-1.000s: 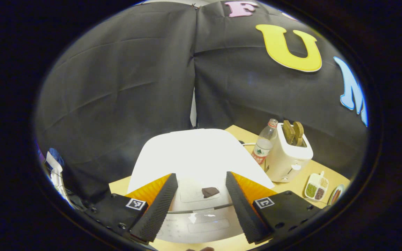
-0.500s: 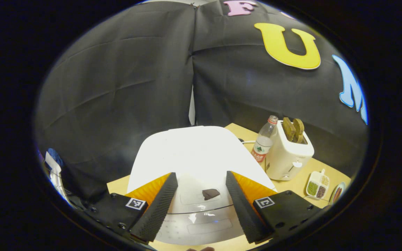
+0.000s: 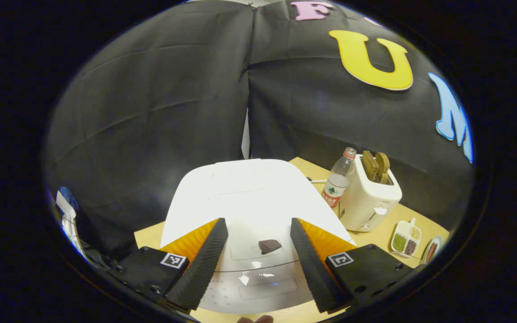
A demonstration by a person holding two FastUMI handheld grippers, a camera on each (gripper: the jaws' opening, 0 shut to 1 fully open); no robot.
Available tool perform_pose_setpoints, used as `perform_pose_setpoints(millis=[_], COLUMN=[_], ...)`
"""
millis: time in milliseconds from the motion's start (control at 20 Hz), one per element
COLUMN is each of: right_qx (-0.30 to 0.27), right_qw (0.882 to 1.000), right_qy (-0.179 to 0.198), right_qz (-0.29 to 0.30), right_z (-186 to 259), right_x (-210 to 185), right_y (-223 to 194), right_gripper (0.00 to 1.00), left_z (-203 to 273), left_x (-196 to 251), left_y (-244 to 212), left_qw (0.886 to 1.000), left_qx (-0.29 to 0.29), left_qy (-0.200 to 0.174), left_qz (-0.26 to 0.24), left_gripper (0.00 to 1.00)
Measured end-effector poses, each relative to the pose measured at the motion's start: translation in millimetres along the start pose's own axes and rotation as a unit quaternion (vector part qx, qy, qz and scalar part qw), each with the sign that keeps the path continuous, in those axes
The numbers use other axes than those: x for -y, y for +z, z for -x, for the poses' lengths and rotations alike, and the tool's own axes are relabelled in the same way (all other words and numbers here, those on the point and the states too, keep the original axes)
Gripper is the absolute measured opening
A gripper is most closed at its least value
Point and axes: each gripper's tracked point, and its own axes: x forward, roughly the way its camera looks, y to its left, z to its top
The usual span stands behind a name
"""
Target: Close the left gripper, press the button to open the rice cooker; take a wooden spoon from the chopstick holder with the right hand, scoop a spoonful of rice and pour it into the rice cooker, then put the wooden spoon back into the chopstick holder.
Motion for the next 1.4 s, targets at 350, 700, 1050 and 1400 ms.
perform_pose_setpoints(millis=[350,700,1050,1400], right_qx=[0.025,0.049,0.076,0.088], right_qw=[1.0,0.998,0.996,0.994], right_qy=[-0.004,-0.028,-0.045,-0.064], right_qz=[-0.001,0.011,0.017,0.006], right_z=[9.4,21.1,28.8,37.5], right_x=[7.8,19.3,14.0,14.2], right_y=[17.1,37.1,69.3,85.3], right_gripper=[0.96,0.96,0.96,0.96], left_z=[33.4,154.2,293.5,347.6], left_x=[17.3,74.3,119.4,134.7], left_y=[43.9,117.4,171.5,165.5], left_qw=[0.994,0.969,0.926,0.909], left_qx=[0.068,0.169,0.254,0.264], left_qy=[-0.069,-0.179,-0.276,-0.318], left_qz=[-0.044,-0.029,-0.038,-0.046], left_gripper=[0.98,0.97,0.97,0.99])
